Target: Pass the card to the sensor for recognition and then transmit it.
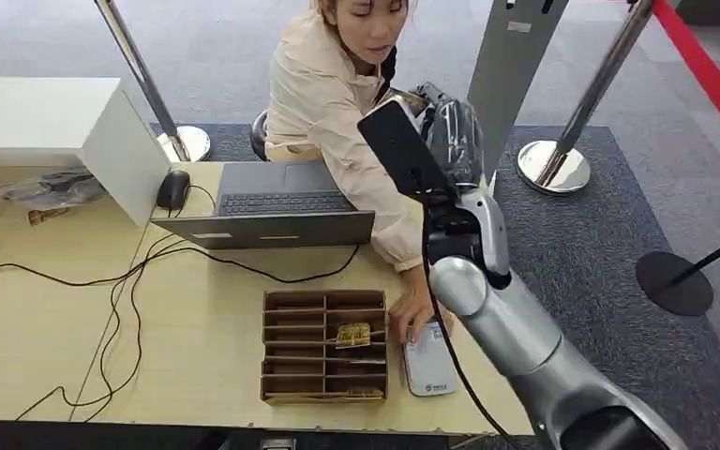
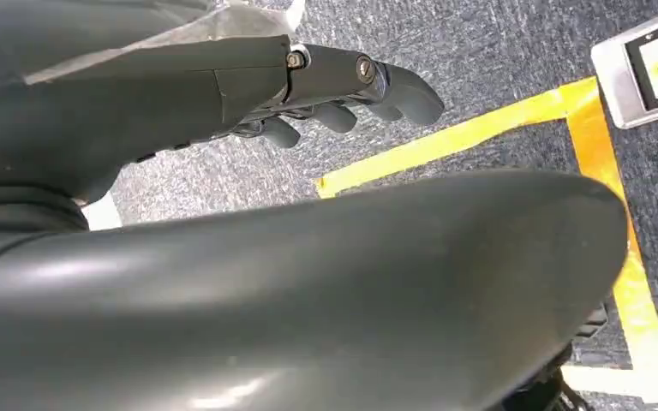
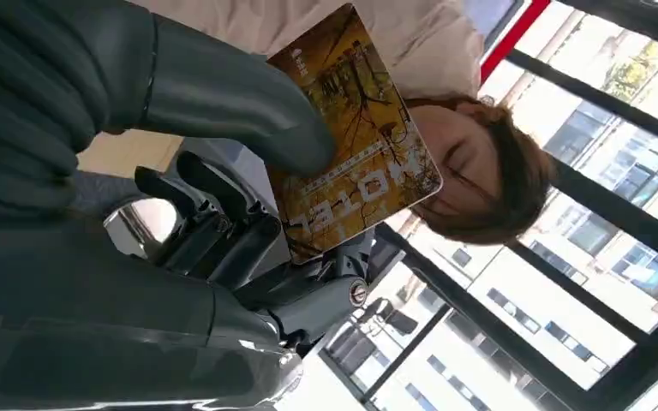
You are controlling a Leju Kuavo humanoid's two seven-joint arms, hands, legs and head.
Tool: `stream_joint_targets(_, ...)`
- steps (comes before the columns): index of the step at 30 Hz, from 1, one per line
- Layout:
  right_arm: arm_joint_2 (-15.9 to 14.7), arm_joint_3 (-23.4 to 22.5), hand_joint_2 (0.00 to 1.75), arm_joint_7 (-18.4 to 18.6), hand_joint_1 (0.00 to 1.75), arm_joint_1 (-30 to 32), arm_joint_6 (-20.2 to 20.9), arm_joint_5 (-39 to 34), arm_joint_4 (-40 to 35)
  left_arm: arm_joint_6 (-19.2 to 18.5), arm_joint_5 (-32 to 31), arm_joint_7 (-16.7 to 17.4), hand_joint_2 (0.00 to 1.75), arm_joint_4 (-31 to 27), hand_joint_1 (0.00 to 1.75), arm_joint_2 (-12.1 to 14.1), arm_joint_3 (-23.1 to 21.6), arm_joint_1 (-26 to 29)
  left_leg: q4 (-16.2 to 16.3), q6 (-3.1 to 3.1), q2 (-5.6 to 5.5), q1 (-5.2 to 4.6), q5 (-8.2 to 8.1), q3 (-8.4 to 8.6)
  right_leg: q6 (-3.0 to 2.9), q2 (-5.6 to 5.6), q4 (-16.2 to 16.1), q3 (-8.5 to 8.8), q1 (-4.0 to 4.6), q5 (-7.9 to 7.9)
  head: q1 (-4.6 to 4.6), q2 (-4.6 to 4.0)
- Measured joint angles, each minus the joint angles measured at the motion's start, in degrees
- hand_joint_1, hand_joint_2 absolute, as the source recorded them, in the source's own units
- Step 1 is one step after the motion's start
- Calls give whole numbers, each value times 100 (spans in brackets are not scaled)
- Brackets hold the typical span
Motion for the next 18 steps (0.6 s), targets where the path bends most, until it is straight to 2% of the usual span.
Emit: stream_joint_targets(18,61,101,175,-28,175,-30,0,42,284,-42,-2,-70,0,0,0,-13,0,6,0,0,0,0,0,0,0,0,0,0,0,0,2,0)
